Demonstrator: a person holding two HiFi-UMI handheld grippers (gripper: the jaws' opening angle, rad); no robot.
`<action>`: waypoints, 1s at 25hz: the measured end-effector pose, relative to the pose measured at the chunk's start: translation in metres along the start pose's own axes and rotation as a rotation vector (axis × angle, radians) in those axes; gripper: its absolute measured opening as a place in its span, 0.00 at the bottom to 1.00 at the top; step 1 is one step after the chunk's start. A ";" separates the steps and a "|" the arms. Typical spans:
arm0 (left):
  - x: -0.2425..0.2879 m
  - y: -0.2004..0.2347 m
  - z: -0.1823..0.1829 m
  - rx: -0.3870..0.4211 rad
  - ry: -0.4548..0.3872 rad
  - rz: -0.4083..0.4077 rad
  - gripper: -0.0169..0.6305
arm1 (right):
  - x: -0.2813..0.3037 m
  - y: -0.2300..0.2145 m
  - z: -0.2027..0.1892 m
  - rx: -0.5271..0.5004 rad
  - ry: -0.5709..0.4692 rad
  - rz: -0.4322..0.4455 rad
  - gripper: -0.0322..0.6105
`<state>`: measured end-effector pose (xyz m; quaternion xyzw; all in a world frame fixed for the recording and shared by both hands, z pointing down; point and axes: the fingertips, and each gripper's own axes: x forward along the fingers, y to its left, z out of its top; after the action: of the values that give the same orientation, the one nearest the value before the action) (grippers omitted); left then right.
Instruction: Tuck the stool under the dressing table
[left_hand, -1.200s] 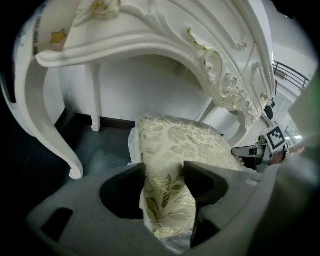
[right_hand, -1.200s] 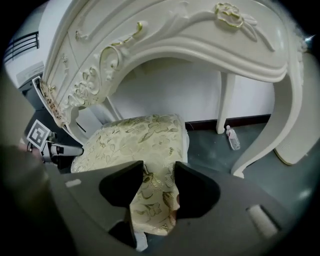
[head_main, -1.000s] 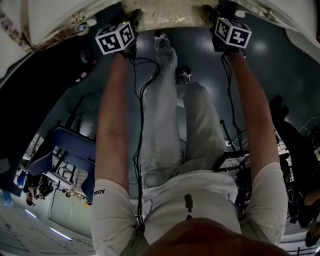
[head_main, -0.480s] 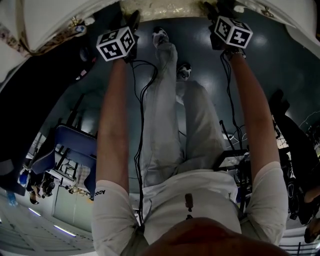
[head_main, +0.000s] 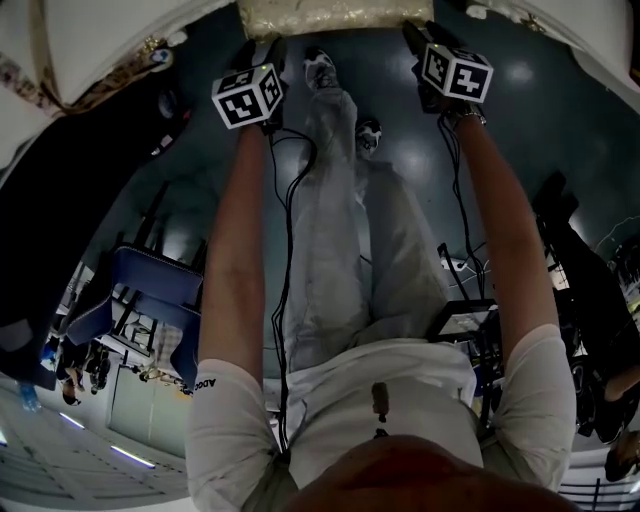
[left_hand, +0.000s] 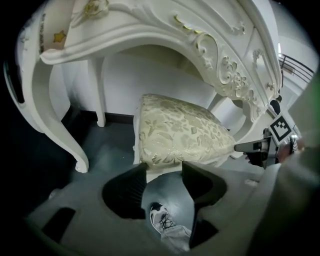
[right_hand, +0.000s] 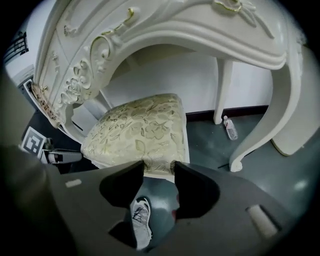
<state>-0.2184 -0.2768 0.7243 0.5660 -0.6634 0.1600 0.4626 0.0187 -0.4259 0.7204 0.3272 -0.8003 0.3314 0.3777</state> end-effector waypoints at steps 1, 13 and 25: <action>0.002 0.001 0.004 0.003 -0.006 -0.001 0.39 | 0.002 -0.001 0.004 0.003 0.001 0.003 0.37; 0.031 0.003 0.055 0.018 -0.014 -0.040 0.36 | 0.025 -0.016 0.069 -0.020 -0.055 -0.057 0.37; -0.035 -0.034 0.039 0.055 -0.073 -0.119 0.10 | -0.038 0.000 0.025 -0.025 -0.113 -0.055 0.06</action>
<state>-0.2069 -0.2948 0.6651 0.6222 -0.6406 0.1295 0.4310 0.0277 -0.4347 0.6768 0.3624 -0.8151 0.2919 0.3451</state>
